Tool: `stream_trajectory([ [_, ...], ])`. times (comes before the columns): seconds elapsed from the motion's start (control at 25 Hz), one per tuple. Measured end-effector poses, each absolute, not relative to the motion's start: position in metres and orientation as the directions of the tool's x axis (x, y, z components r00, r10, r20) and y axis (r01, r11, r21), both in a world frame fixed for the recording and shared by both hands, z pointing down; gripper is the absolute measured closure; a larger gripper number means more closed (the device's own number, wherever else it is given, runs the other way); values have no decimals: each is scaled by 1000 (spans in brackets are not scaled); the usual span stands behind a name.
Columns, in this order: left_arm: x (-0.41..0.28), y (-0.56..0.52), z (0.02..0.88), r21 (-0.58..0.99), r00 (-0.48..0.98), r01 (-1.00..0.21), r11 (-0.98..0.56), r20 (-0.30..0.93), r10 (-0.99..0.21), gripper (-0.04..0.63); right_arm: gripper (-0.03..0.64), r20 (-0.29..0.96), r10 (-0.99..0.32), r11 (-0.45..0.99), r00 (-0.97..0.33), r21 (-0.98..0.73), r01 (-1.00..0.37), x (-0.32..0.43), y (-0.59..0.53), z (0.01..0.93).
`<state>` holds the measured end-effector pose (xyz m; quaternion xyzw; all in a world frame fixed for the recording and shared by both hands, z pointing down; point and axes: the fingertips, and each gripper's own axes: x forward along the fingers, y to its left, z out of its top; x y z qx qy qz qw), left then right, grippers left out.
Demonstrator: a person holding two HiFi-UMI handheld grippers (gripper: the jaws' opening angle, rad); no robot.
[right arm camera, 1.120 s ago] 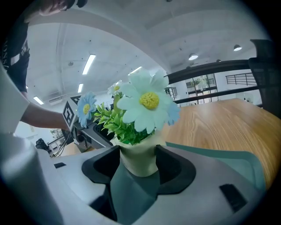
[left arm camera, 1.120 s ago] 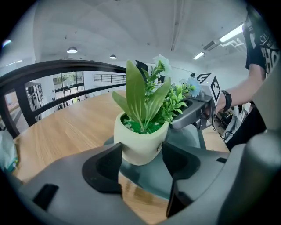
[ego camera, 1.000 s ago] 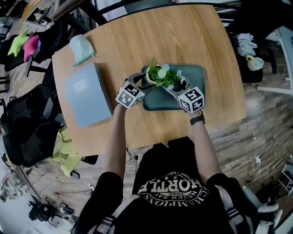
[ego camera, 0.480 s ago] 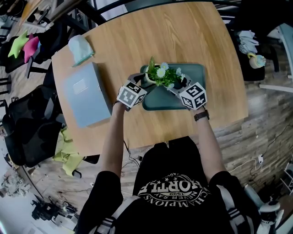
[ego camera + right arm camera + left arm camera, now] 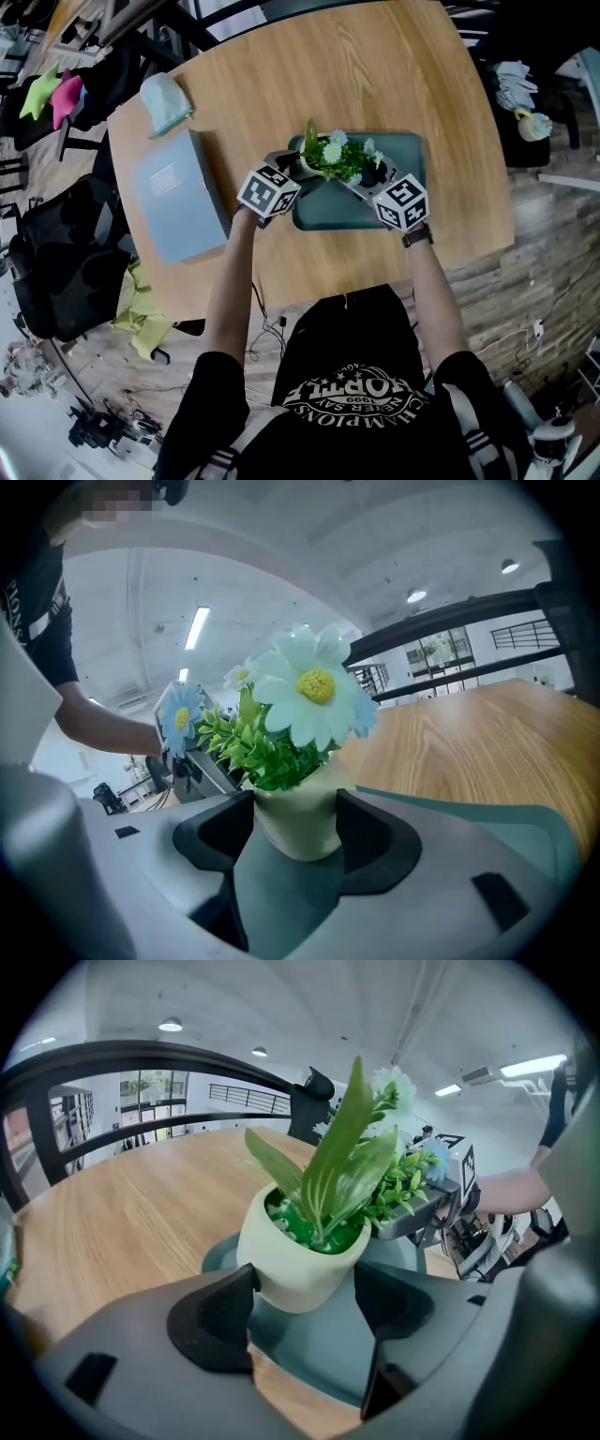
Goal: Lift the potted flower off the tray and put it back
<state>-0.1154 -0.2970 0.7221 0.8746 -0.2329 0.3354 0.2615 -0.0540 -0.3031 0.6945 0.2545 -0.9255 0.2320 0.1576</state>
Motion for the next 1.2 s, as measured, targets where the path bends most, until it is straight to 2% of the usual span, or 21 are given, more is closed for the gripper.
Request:
stream_trajectory([
  [0.24, -114, -299, 722, 311, 669, -613, -726, 693, -268, 236, 325, 409, -380, 778, -829, -344, -526, -55, -306, 693],
  [0.4, -113, -298, 721, 261, 640, -630, -732, 707, -299, 238, 328, 410, -398, 775, -821, -328, -540, -54, -305, 692],
  [0.56, -115, -298, 717, 191, 602, -653, -733, 719, -348, 259, 332, 421, -408, 766, -810, -325, -555, -53, -306, 691],
  [0.64, -114, -297, 713, 176, 591, -668, -723, 716, -372, 296, 341, 417, -422, 758, -805, -326, -566, -52, -306, 688],
  [0.84, -111, -289, 713, 146, 572, -677, -722, 720, -392, 301, 339, 444, -413, 754, -795, -323, -572, -50, -299, 689],
  [1.2, -101, -276, 676, 102, 594, -659, -745, 678, -433, 305, 339, 416, -459, 753, -785, -288, -592, -38, -283, 651],
])
